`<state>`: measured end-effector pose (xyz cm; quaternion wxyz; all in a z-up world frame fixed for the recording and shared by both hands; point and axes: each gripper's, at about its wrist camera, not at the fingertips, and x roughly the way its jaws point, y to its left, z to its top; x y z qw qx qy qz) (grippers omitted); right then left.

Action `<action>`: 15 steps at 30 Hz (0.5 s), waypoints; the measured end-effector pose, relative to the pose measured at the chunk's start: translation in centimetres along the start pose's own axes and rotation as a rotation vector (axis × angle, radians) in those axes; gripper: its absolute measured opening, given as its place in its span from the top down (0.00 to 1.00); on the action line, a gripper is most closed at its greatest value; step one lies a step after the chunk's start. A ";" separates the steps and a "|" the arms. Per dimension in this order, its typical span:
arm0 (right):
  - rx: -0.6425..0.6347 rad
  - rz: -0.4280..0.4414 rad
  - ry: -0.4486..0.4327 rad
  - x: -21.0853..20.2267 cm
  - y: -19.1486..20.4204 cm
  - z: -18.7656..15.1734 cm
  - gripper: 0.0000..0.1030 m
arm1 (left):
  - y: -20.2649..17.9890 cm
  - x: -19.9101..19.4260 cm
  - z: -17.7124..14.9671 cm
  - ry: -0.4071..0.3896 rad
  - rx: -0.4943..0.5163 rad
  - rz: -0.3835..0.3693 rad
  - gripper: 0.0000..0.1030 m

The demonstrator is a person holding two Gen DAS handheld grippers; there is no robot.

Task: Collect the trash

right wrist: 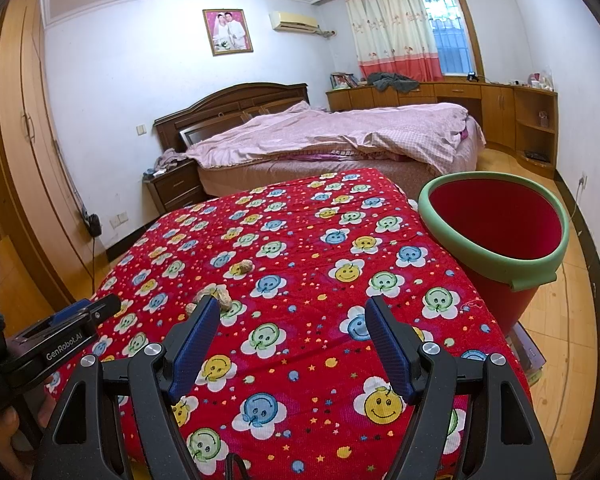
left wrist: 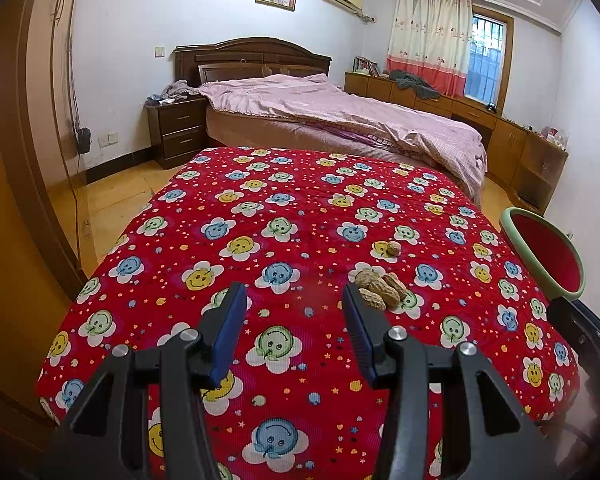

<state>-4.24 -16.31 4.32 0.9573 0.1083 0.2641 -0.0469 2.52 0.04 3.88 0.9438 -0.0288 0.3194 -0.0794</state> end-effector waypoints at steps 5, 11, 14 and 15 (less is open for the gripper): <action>0.000 0.001 0.001 0.0 0.0 0.0 0.26 | 0.0 0.0 0.0 0.000 0.001 0.000 0.52; 0.000 0.000 0.001 0.0 0.0 0.0 0.26 | 0.0 -0.1 0.0 -0.001 0.001 0.000 0.52; -0.001 0.000 0.000 0.0 0.1 0.0 0.26 | 0.0 0.0 0.0 -0.002 0.001 0.000 0.52; 0.000 0.000 0.000 0.0 0.1 0.0 0.26 | 0.0 0.0 0.0 -0.002 0.001 0.000 0.52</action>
